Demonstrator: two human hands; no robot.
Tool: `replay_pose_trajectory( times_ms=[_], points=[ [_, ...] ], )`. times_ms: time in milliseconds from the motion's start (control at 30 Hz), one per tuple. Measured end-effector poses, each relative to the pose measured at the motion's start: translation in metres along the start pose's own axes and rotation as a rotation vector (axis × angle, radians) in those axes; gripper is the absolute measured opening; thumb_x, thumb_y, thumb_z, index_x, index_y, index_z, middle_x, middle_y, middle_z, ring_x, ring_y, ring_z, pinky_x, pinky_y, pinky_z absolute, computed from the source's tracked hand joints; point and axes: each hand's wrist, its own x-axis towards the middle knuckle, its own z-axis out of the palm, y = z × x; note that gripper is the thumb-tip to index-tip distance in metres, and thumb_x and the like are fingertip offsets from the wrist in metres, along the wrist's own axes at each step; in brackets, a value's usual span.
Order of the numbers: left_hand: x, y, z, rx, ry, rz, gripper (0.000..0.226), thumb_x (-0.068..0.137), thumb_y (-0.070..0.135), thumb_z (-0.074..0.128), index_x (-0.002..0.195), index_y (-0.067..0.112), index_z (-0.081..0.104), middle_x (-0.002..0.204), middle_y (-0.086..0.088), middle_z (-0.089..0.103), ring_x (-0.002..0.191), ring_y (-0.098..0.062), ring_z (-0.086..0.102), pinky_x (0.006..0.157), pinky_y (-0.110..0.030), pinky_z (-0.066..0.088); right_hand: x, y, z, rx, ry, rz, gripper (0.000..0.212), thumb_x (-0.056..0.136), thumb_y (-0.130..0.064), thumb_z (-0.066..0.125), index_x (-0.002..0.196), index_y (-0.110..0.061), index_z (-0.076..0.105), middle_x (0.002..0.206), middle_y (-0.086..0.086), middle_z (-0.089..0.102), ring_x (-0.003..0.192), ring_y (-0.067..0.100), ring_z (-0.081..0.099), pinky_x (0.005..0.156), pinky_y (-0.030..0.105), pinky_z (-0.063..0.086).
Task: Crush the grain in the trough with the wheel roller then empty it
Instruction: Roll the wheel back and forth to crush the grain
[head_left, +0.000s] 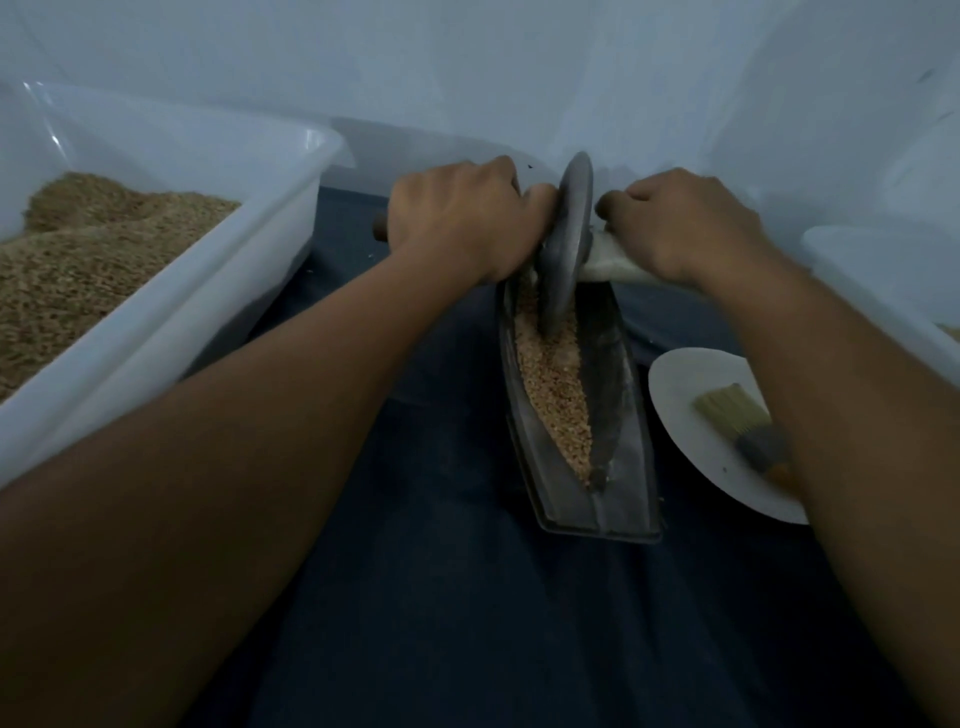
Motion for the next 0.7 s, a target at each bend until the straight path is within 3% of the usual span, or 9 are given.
replay_pose_trajectory(
  times_ms=[200, 300, 467, 567, 700],
  points=[
    [0.006, 0.008, 0.0, 0.066, 0.049, 0.034, 0.053, 0.087, 0.063, 0.021, 0.099, 0.027, 0.057, 0.089, -0.002, 0.06, 0.076, -0.025, 0.048, 0.067, -0.038, 0.031, 0.006, 0.012, 0.008, 0.087, -0.12, 0.001, 0.059, 0.081, -0.059, 0.029, 0.079, -0.013, 0.065, 0.076, -0.003, 0.057, 0.067, 0.015, 0.049, 0.065, 0.035, 0.037],
    [0.009, 0.013, -0.002, 0.095, 0.077, 0.074, 0.051, 0.086, 0.063, 0.021, 0.096, 0.027, 0.056, 0.087, -0.001, 0.057, 0.075, -0.025, 0.047, 0.067, -0.039, 0.032, 0.004, 0.016, 0.011, 0.082, -0.195, -0.027, 0.061, 0.074, -0.065, 0.018, 0.08, -0.02, 0.06, 0.077, -0.005, 0.051, 0.067, 0.013, 0.044, 0.072, 0.037, 0.035],
    [0.007, 0.014, -0.001, 0.099, 0.076, 0.07, 0.053, 0.086, 0.062, 0.021, 0.097, 0.027, 0.059, 0.086, -0.002, 0.058, 0.075, -0.025, 0.047, 0.068, -0.039, 0.03, 0.001, 0.017, 0.011, 0.082, -0.162, 0.009, 0.055, 0.073, -0.068, 0.02, 0.071, -0.025, 0.054, 0.074, -0.004, 0.05, 0.069, 0.019, 0.049, 0.071, 0.038, 0.04],
    [0.003, 0.015, -0.003, 0.104, 0.06, 0.057, 0.052, 0.086, 0.061, 0.022, 0.097, 0.027, 0.06, 0.082, 0.0, 0.053, 0.074, -0.025, 0.047, 0.068, -0.039, 0.029, -0.003, 0.018, 0.012, 0.062, -0.164, -0.062, 0.066, 0.069, -0.071, 0.014, 0.079, -0.025, 0.06, 0.077, -0.005, 0.052, 0.069, 0.016, 0.047, 0.066, 0.036, 0.034],
    [-0.006, 0.016, -0.006, 0.099, 0.078, 0.05, 0.048, 0.089, 0.059, 0.022, 0.092, 0.025, 0.056, 0.079, -0.001, 0.05, 0.073, -0.025, 0.046, 0.066, -0.038, 0.028, -0.01, 0.018, 0.01, 0.104, -0.13, -0.047, 0.064, 0.075, -0.069, 0.022, 0.082, -0.023, 0.066, 0.077, -0.009, 0.056, 0.07, 0.013, 0.049, 0.062, 0.034, 0.035]
  ],
)
